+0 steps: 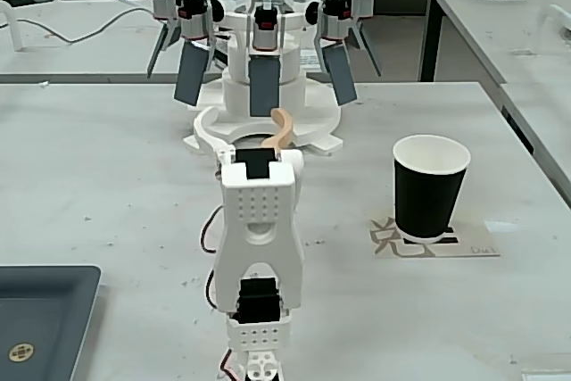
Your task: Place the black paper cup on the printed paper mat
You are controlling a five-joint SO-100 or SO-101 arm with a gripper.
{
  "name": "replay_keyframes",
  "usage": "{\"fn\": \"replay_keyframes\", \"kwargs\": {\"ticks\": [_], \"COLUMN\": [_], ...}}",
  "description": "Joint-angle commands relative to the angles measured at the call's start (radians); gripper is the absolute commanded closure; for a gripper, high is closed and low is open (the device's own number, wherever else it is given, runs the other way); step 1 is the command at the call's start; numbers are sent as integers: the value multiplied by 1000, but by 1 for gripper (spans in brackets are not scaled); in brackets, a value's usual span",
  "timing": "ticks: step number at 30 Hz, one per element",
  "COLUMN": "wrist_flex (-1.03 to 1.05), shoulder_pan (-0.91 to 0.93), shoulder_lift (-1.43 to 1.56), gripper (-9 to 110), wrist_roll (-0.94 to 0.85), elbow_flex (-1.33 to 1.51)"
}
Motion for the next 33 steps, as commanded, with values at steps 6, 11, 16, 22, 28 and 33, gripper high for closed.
{"fn": "replay_keyframes", "kwargs": {"ticks": [6, 11, 16, 22, 28, 33], "wrist_flex": [-3, 25, 49, 69, 83, 89], "shoulder_pan": [-12, -9, -8, -2, 14, 29], "shoulder_lift": [-198, -299, -374, -446, -495, -517], "gripper": [83, 86, 89, 93, 94, 94], "wrist_roll": [-9, -9, -9, -9, -17, -17], "elbow_flex": [-279, -414, -522, -618, -669, -693]}}
